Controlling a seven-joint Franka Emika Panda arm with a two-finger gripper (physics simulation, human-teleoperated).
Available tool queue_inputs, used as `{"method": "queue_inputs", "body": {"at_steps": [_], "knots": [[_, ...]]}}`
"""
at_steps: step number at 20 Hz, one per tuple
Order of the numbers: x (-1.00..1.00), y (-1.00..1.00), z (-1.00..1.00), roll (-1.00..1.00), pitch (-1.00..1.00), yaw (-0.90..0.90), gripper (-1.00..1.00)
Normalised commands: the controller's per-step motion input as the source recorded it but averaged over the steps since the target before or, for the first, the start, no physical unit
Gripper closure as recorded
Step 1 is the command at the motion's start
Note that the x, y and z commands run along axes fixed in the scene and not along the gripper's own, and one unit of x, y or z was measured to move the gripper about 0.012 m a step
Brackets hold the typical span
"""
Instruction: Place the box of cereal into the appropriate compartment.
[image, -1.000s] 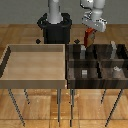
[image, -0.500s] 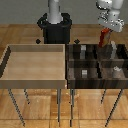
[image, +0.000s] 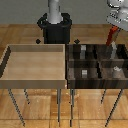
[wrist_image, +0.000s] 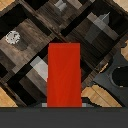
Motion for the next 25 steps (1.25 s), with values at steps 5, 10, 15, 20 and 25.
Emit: {"method": "queue_inputs", "body": {"at_steps": [5,10,15,20,25], "knots": [[0.00,0.00,-0.40,0.00,0.00,0.00,1.00],[0.00,0.00,-1.00,0.00,0.00,0.00,1.00],[0.00,0.00,-1.00,0.00,0.00,0.00,1.00],[0.00,0.00,-0.20,0.00,0.00,0.00,-1.00],[0.00,0.00,0.00,0.00,0.00,0.00,-1.00]]}}
